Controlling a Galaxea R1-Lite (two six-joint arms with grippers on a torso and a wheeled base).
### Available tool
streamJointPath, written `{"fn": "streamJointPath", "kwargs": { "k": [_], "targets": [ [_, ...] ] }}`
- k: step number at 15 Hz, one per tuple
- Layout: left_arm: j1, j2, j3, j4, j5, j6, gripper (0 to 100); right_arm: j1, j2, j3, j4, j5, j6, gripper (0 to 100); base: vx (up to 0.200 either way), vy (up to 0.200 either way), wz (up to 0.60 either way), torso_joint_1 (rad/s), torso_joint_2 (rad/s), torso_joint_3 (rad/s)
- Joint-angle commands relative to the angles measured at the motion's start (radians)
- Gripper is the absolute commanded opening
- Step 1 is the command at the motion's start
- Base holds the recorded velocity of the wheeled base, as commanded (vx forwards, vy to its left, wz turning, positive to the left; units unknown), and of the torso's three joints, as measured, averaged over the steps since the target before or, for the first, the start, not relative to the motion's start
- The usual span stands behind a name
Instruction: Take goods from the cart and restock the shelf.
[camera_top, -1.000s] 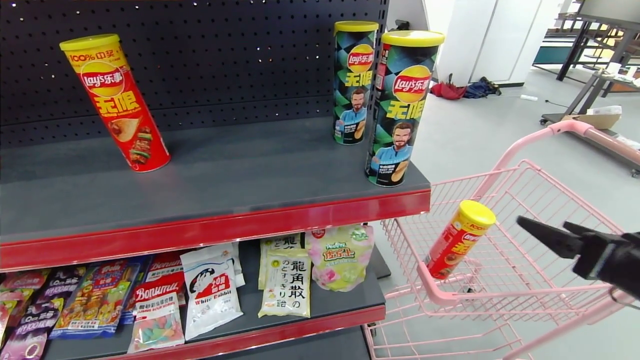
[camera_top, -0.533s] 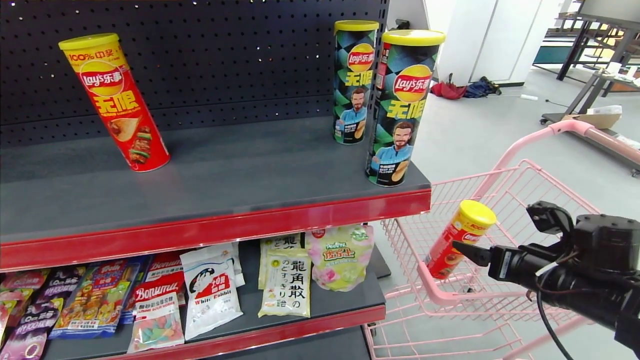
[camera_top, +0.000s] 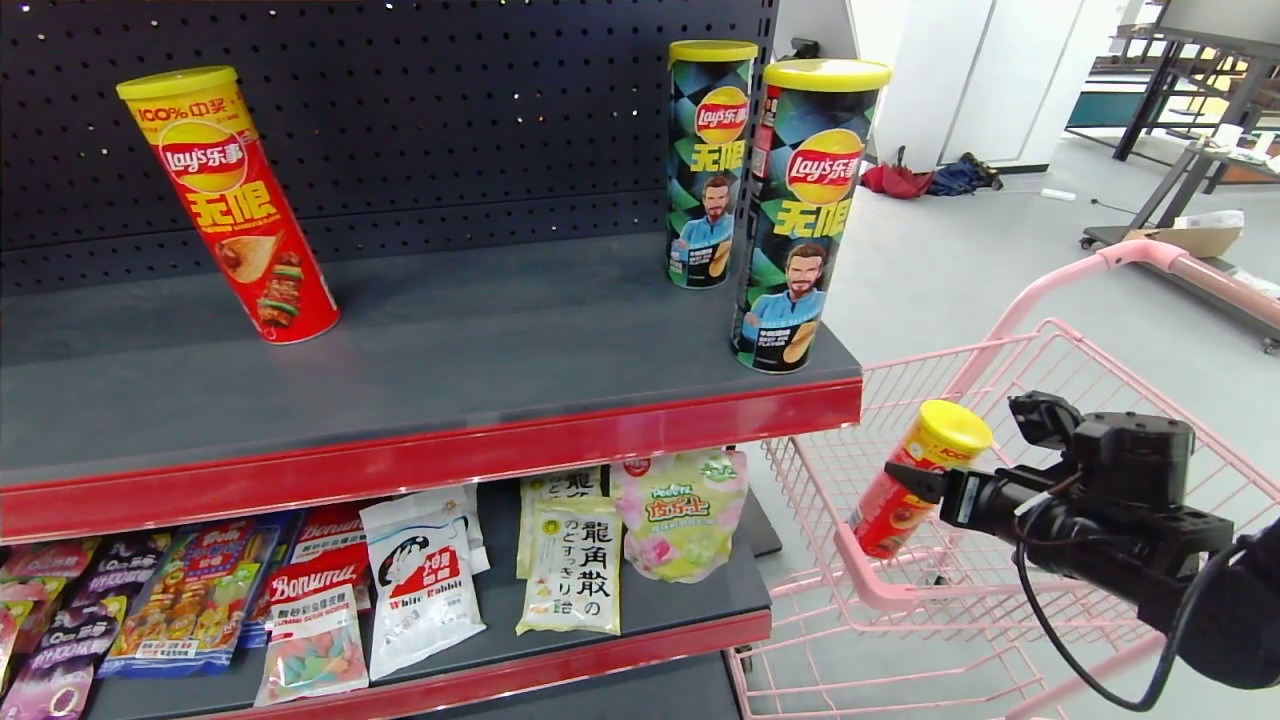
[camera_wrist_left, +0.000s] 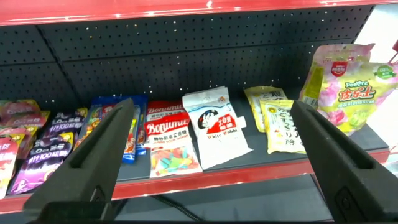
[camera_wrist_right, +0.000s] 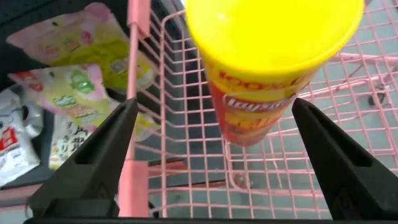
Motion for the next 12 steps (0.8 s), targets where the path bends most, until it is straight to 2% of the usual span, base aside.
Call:
{"fn": "streamJointPath", "kwargs": {
  "k": [1,8,9,12],
  "targets": [
    [0.0,0.001,0.0,0.0,0.001,0.0,100,-0.001,0.072,-0.014,-0.032,-0.032,-0.001,100,0.0,0.0,0.0,0.0,0.0,0.0],
    [0.0,0.001,0.0,0.0,0.001,0.0,100,-0.015,0.117,-0.058,-0.06,-0.041,-0.001,100,0.0,0.0,0.0,0.0,0.0,0.0],
    [0.0,0.001,0.0,0.0,0.001,0.0,100,-0.015,0.137,-0.061,-0.07,-0.055,-0.001,0,0.0,0.0,0.0,0.0,0.0,0.0],
    [0.0,0.001,0.0,0.0,0.001,0.0,100,-0.005,0.143,-0.066,-0.083,-0.056,0.002,0,0.0,0.0,0.0,0.0,0.0,0.0]
  ]
}}
